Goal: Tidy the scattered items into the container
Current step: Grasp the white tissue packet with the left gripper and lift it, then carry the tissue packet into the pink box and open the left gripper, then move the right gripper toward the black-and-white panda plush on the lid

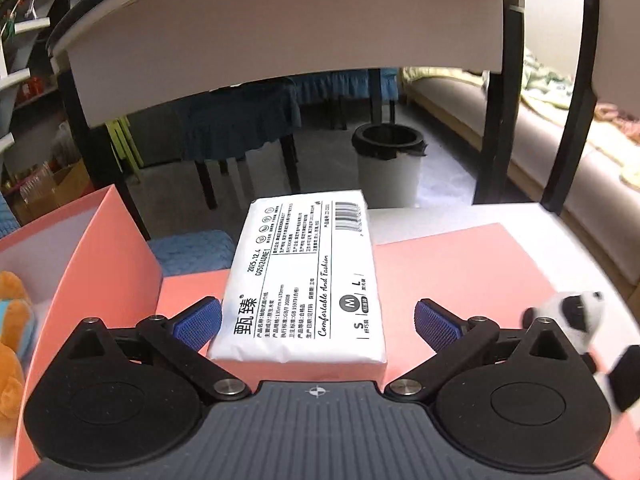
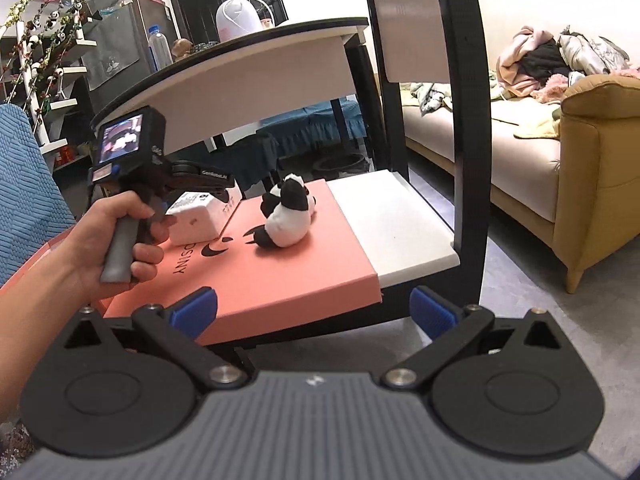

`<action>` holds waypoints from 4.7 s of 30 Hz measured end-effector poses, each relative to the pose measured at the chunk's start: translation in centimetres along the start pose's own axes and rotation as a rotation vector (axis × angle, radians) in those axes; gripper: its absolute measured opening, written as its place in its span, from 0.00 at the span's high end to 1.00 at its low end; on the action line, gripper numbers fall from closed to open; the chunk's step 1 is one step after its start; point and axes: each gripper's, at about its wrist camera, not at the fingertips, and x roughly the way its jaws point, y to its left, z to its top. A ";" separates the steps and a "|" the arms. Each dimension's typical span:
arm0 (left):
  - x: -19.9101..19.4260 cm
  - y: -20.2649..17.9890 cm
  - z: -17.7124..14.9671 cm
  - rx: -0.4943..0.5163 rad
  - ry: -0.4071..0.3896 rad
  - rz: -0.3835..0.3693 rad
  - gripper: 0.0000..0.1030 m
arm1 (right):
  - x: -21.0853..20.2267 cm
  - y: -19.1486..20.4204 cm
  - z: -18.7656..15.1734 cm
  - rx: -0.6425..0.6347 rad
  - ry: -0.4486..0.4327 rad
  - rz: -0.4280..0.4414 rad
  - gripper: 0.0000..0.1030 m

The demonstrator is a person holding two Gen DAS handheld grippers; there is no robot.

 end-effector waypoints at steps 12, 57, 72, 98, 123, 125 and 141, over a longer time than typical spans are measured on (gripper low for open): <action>1.2 0.9 0.3 -0.009 0.042 0.046 0.00 | 0.1 -0.1 -0.7 0.020 0.025 0.018 0.00; -7.6 23.0 3.7 -0.257 0.013 0.195 0.13 | 3.5 4.6 -1.6 0.026 0.102 0.106 0.00; -1.5 23.9 1.3 -0.251 0.201 0.167 0.13 | 4.2 3.6 -2.5 0.069 0.135 0.088 0.00; -12.6 19.5 -4.4 -0.216 -0.096 0.066 0.03 | 3.7 5.2 -0.8 -0.020 0.095 0.110 0.00; -25.6 15.8 -11.8 -0.157 -0.196 0.019 0.02 | -1.9 8.5 0.5 -0.080 -0.022 0.160 0.00; -26.5 15.7 -12.2 -0.165 -0.212 0.020 0.02 | -2.5 8.7 0.4 -0.095 -0.037 0.152 0.00; -32.0 12.7 -17.5 -0.154 -0.258 0.005 0.00 | -5.9 8.7 -0.7 -0.141 -0.092 0.150 0.00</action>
